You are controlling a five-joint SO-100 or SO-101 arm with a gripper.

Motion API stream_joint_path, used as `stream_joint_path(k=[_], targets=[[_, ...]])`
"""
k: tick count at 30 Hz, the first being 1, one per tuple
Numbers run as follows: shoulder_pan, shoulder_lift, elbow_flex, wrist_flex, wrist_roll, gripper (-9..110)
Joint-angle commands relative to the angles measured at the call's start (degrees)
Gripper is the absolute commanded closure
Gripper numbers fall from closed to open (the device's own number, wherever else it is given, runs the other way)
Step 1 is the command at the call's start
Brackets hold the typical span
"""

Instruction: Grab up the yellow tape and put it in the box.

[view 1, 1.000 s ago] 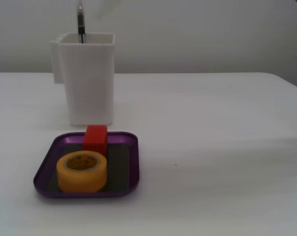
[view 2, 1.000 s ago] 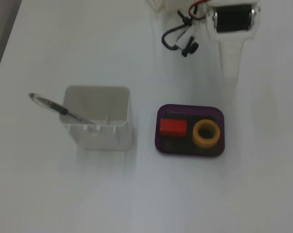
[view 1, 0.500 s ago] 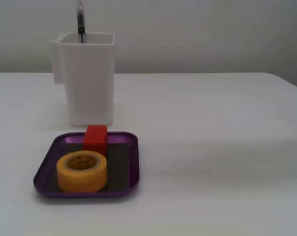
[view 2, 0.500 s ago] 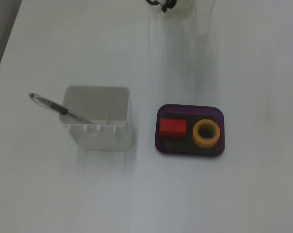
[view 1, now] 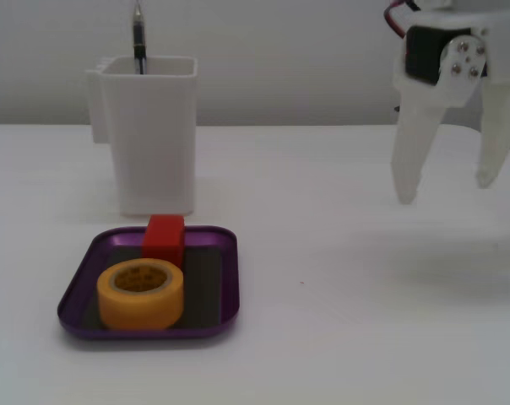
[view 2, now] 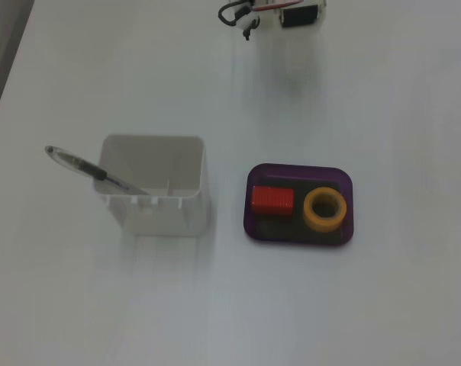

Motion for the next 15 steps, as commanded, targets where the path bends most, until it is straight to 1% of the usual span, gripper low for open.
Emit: stream_joint_path(k=[1, 4, 6, 11, 15], targets=[[1.1, 2.3, 0.0, -6.0, 3.7, 78], [4.1, 5.9, -0.1, -12.6, 9.7, 78], [6.9, 10.1, 0.5, -16.3, 11.5, 78], [9.8, 24.8, 12.1, -25.0, 11.1, 78], [9.8, 39.6, 25.0, -29.1, 5.8, 78]])
